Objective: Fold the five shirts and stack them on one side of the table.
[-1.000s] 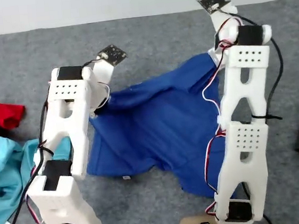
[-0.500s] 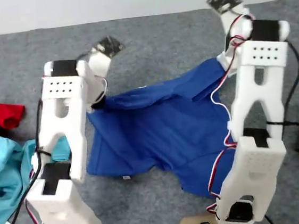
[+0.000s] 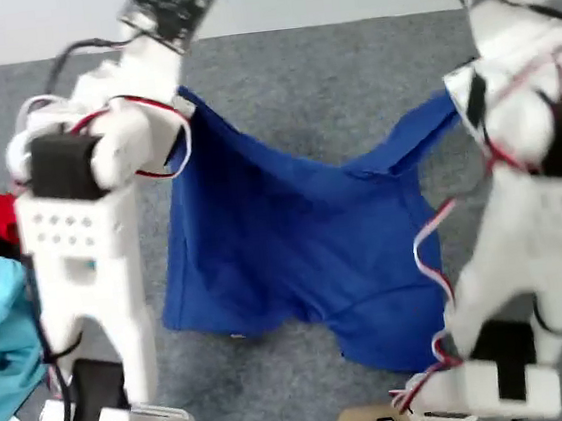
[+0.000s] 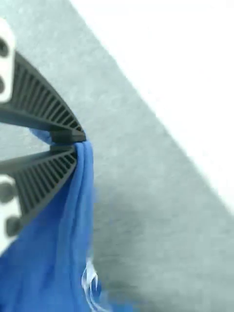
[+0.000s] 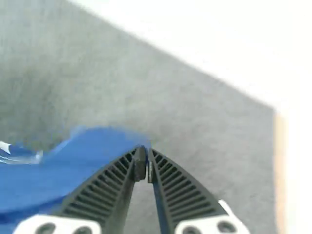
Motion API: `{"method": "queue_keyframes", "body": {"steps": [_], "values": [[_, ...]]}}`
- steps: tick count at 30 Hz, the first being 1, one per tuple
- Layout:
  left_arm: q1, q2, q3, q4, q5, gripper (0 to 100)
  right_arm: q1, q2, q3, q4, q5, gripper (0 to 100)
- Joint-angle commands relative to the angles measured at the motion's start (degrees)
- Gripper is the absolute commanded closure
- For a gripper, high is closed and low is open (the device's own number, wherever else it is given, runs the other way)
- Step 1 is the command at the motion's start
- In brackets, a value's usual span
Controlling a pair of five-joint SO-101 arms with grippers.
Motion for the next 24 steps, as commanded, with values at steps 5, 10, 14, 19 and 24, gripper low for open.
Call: {"method": "queue_keyframes", "body": {"steps": [5, 10, 14, 19, 24], "values": [[0.7, -7.8, -10.6, -0.2, 1.3, 100, 9.1, -17.2, -0.4, 1.8, 0.6, 98.7], [6.3, -11.8, -13.1, 0.2, 1.0, 100, 13.7, -24.8, 0.0, 2.1, 2.5, 98.7], [8.5, -12.9, -13.1, 1.3, 1.0, 100, 13.7, -25.6, 0.1, 2.1, 3.5, 98.7], [7.6, -13.4, -10.9, 6.5, 1.1, 100, 13.5, -26.1, 10.5, 2.1, 3.4, 98.7], [-0.8, -17.2, 3.3, 6.4, 0.4, 100, 13.5, -26.2, 21.0, 1.8, 3.4, 98.7]]}}
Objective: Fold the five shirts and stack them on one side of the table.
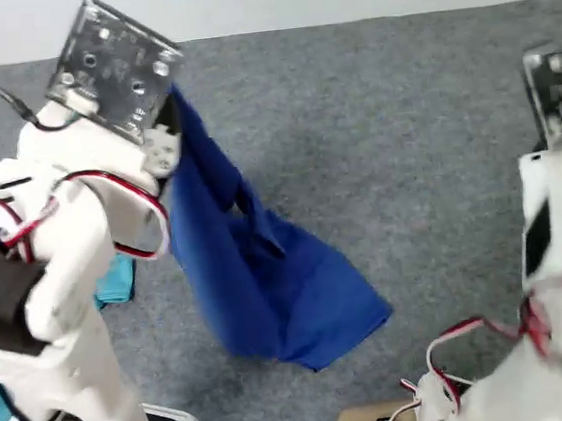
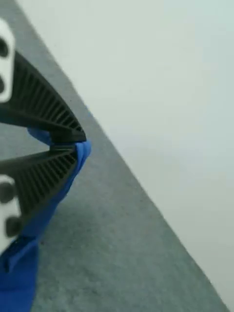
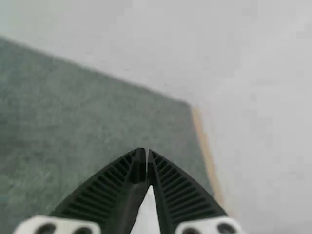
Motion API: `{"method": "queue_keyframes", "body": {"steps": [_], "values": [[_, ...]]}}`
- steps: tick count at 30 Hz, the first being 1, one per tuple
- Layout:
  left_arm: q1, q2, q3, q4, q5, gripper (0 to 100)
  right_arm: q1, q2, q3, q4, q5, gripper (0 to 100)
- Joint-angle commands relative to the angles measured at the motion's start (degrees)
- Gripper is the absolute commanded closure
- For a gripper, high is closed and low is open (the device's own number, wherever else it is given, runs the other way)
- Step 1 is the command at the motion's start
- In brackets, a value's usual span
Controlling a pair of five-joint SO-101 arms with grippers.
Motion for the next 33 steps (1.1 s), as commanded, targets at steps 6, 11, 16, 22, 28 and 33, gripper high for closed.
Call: {"method": "queue_keyframes", "body": {"steps": [6, 11, 16, 22, 28, 33], "values": [[-13.0, -8.3, 29.0, 1.1, -6.0, 100, -3.8, 0.1, 13.1, -0.5, 0.3, 98.7], [-18.7, -11.3, 43.6, 1.1, -9.8, 100, -8.7, 3.1, 20.6, -5.2, 0.0, 98.5], [-22.6, -11.5, 53.3, 1.1, -11.6, 100, -16.2, 8.6, 25.6, -10.2, -2.5, 98.4], [-29.3, -11.5, 60.9, -1.4, -11.6, 100, -27.7, 18.9, 26.5, -14.9, -1.7, 98.4], [-36.0, -11.9, 69.0, -5.5, -11.3, 100, -38.2, 30.1, 26.2, -17.2, 1.0, 93.9], [-38.7, -12.0, 72.7, -7.1, -11.3, 100, -46.6, 38.7, 26.2, -18.3, -16.3, 82.1]]}}
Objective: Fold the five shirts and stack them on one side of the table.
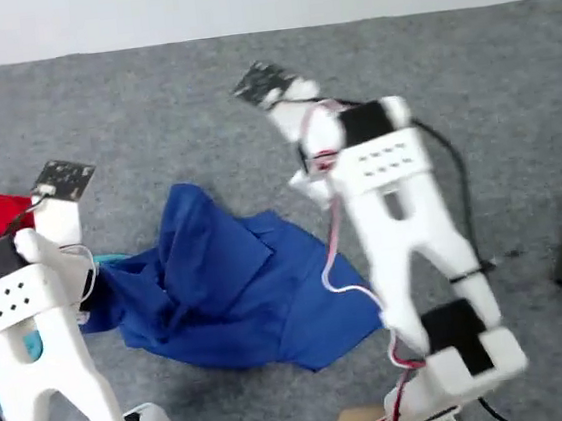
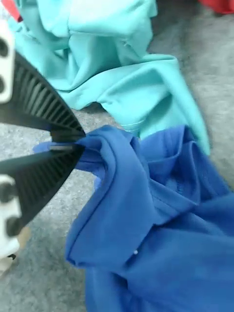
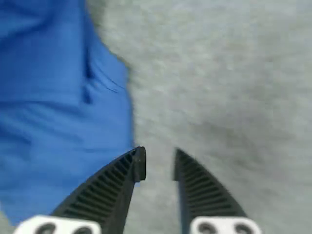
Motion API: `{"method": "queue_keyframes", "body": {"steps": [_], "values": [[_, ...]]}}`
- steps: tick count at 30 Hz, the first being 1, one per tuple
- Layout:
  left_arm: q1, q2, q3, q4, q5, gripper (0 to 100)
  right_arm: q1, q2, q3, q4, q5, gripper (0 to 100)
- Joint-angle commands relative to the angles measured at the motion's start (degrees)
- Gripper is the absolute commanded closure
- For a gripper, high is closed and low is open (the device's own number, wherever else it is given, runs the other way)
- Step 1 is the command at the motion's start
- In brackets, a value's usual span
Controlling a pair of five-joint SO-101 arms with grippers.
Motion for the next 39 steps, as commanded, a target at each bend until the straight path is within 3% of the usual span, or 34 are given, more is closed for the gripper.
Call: {"method": "queue_keyframes", "body": {"steps": [1, 6, 15, 39], "values": [[-1.8, -1.9, 0.7, -1.5, -0.4, 100, -5.9, 4.1, -0.9, -1.9, -13.0, 80.9], [-2.6, -1.9, 0.7, -1.6, -0.4, 100, -13.0, 10.1, -0.9, -7.3, -23.6, 79.4], [-2.7, -1.9, 0.8, -2.6, -0.4, 100, -17.4, 16.0, -0.9, -10.7, -29.1, 76.2], [-2.6, -1.9, 0.8, -2.8, -0.4, 100, -20.7, 23.1, -1.0, -10.5, -29.6, 78.2]]}}
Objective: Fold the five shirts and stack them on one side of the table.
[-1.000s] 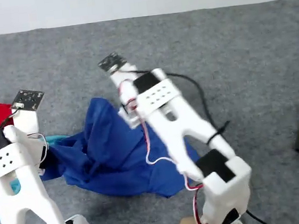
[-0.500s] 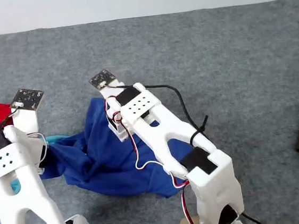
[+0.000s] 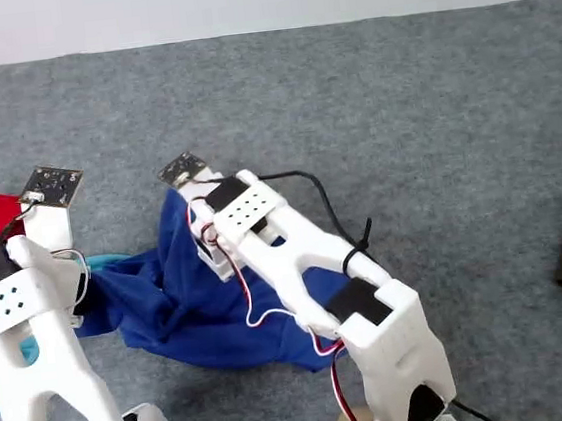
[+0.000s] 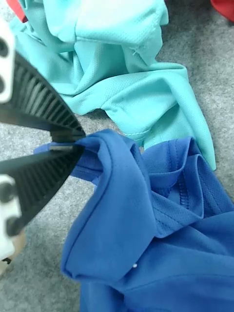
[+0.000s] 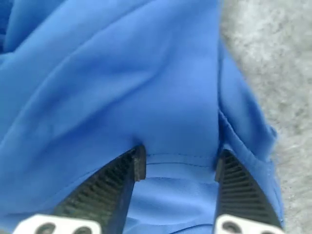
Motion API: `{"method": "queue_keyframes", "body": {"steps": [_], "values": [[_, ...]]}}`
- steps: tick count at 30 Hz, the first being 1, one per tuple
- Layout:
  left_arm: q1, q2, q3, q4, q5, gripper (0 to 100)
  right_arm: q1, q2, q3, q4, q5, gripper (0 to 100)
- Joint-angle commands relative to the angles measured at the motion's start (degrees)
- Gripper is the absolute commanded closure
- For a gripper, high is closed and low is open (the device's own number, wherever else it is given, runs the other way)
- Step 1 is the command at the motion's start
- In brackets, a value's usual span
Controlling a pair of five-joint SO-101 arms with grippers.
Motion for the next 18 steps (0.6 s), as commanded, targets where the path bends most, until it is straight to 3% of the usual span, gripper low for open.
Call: {"method": "queue_keyframes", "body": {"steps": [1, 6, 18], "values": [[-0.4, -1.8, -0.1, -1.0, -0.1, 100, -0.5, -0.6, -1.0, -0.2, -0.6, 80.1], [-0.4, -1.8, -0.1, -1.0, -0.1, 100, -0.5, -0.4, -1.0, -0.5, -0.2, 88.7], [-0.4, -1.8, 2.3, -2.8, -0.1, 100, -0.1, 0.6, -0.9, -0.2, -0.1, 88.3]]}}
